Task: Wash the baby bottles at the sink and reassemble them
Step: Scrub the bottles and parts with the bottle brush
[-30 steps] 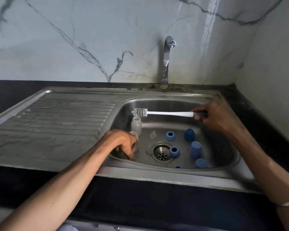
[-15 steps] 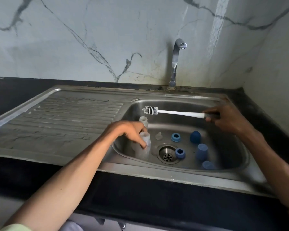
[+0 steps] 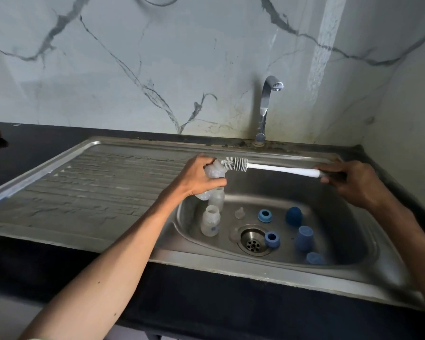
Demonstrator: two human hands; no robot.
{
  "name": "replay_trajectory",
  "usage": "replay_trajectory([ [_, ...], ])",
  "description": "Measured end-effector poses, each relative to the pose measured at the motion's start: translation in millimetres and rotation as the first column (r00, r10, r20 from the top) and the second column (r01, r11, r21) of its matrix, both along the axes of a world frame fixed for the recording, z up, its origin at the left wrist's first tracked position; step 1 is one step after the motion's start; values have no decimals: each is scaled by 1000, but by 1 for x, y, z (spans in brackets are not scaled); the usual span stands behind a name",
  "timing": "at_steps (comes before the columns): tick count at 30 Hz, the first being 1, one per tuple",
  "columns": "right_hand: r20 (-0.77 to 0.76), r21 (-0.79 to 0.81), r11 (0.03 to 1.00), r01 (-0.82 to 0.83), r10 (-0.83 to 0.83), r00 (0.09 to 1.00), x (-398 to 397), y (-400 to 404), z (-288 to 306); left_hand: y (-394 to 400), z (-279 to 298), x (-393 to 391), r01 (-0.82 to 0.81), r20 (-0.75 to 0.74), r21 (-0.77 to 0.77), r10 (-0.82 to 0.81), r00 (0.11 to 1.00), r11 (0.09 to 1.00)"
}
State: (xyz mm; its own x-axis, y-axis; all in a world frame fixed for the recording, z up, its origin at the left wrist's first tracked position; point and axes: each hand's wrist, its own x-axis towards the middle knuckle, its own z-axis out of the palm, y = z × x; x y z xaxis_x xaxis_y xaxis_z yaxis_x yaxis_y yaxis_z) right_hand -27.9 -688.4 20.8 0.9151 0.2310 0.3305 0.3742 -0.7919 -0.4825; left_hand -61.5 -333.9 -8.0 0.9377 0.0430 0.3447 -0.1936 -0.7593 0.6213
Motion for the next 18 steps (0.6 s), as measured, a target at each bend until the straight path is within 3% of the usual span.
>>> replay_trajectory([
  [3, 34, -10, 1000, 18, -17, 999, 4, -4, 1, 4, 0, 2, -9, 55, 87, 4, 998, 996],
  [7, 31, -34, 999, 24, -23, 999, 6, -4, -3, 2, -4, 2, 44, -30, 234, -38, 999, 971],
  [12, 120, -109, 989, -104, 117, 986, 5, 14, -7, -11, -5, -2, 177, -59, 353, -167, 984, 919],
  [15, -8, -191, 963, -191, 193, 981, 11, 12, -13, -15, -4, 0, 168, -18, 344, -173, 985, 924],
  [18, -98, -167, 965, -204, 189, 977, 13, 7, -12, -10, -3, 3, 121, 39, 307, -140, 989, 944],
])
